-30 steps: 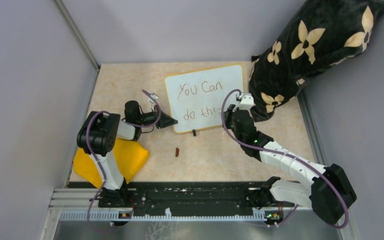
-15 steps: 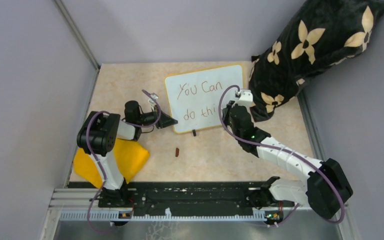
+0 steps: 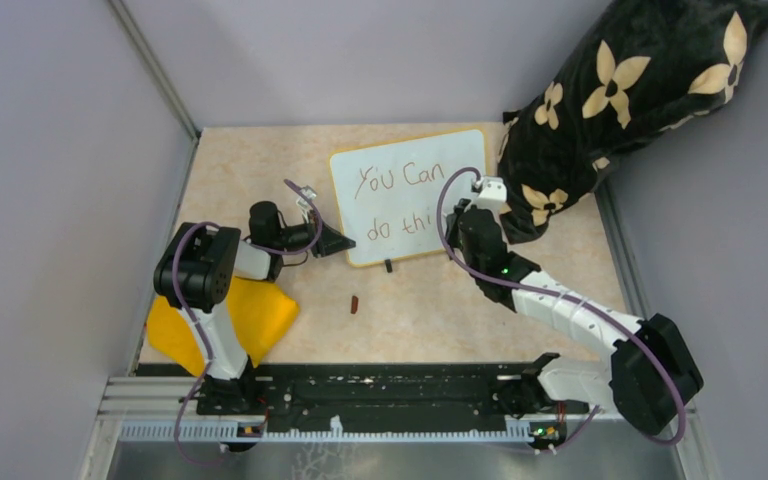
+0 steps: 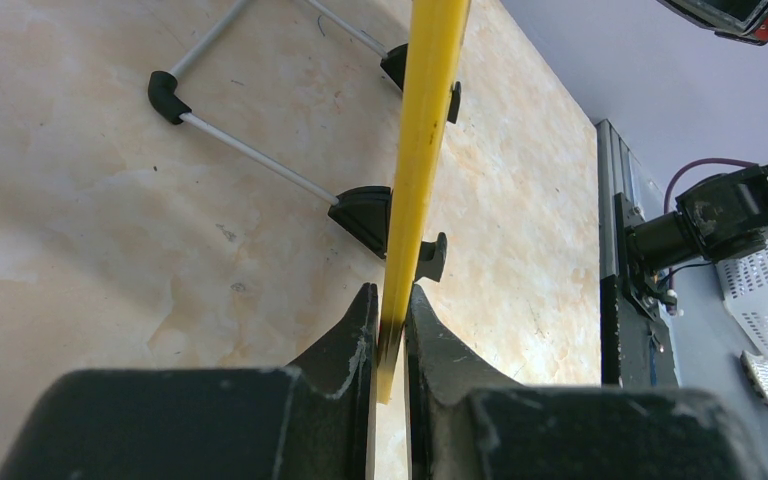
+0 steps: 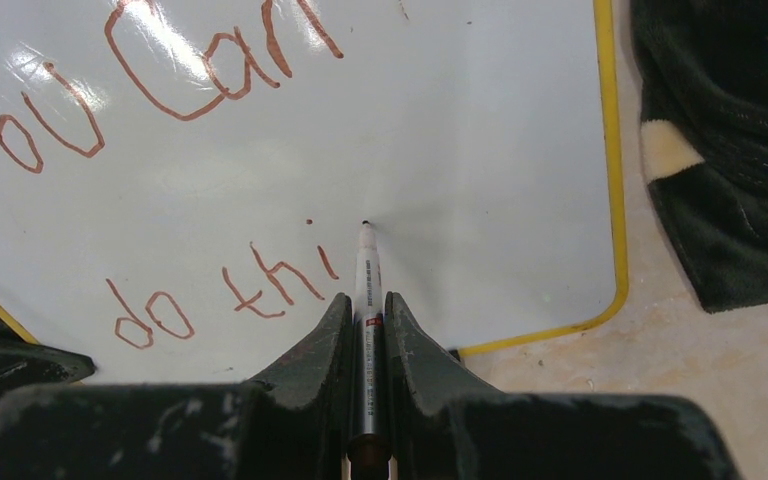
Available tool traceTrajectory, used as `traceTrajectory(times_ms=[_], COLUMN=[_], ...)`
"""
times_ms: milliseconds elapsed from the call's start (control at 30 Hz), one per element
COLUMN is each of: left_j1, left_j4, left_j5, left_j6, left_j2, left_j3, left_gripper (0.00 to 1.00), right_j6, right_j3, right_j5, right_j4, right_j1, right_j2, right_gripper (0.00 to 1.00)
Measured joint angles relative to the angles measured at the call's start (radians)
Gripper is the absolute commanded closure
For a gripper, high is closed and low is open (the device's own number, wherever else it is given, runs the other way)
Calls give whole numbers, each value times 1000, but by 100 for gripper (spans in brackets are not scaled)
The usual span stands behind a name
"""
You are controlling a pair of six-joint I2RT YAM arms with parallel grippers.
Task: Write a sentence on the whiteboard
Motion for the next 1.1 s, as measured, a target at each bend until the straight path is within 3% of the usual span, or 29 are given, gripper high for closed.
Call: traceTrajectory(times_ms=[1100], left_j1=[-6], left_j4=[-2], left_j5=[-2], left_j6=[3], left_j2=[0], left_j3=[0], left_gripper=[100], right_j6=[2], right_j3=[-16], right_j5=[-49], right_j4=[-14], right_j1=[0], right_j2=[5], right_gripper=[100])
